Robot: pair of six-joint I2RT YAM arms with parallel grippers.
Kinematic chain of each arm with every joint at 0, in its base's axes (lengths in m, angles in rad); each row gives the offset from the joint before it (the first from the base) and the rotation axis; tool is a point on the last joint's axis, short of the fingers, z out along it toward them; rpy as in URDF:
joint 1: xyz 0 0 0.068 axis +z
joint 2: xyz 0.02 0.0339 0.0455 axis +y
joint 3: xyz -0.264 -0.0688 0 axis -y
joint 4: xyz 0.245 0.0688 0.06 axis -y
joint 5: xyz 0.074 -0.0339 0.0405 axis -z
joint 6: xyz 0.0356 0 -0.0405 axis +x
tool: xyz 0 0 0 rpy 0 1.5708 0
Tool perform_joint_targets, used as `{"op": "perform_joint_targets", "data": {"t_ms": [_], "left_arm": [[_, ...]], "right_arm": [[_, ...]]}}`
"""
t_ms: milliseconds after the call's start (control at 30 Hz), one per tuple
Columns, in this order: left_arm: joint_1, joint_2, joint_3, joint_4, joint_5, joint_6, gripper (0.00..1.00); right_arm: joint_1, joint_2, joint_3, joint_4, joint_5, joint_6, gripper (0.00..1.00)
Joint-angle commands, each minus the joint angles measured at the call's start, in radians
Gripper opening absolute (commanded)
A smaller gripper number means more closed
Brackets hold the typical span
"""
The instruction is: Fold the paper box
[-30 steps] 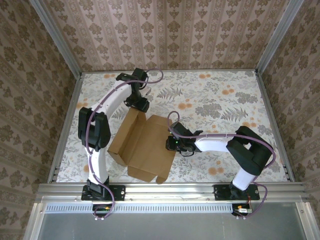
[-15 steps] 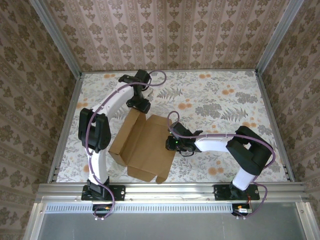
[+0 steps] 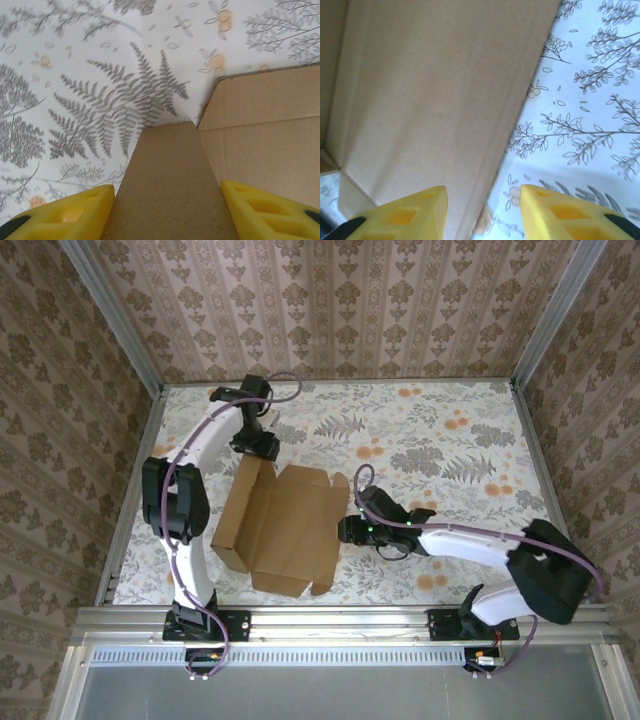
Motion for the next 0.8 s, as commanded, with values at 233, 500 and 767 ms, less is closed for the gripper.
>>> {"op": "perform_joint_targets", "data": {"t_ms": [233, 500, 767], "left_arm": [[0.141, -0.115, -0.152, 0.108, 0.176, -0.052, 0.42], [0.231, -0.158, -0.251, 0.168, 0.274, -0.083, 0.42], [0.270, -0.176, -0.326, 0.188, 0.285, -0.065, 0.43]], "right_arm": [[-0.108, -0.126, -0.138, 0.043, -0.130, 0.020, 0.53], [-0.105, 0.018, -0.154, 0.255, -0.201, 0.083, 0.54], [-0.099, 0.141, -0.127, 0.357, -0.226, 0.080, 0.54]]}}
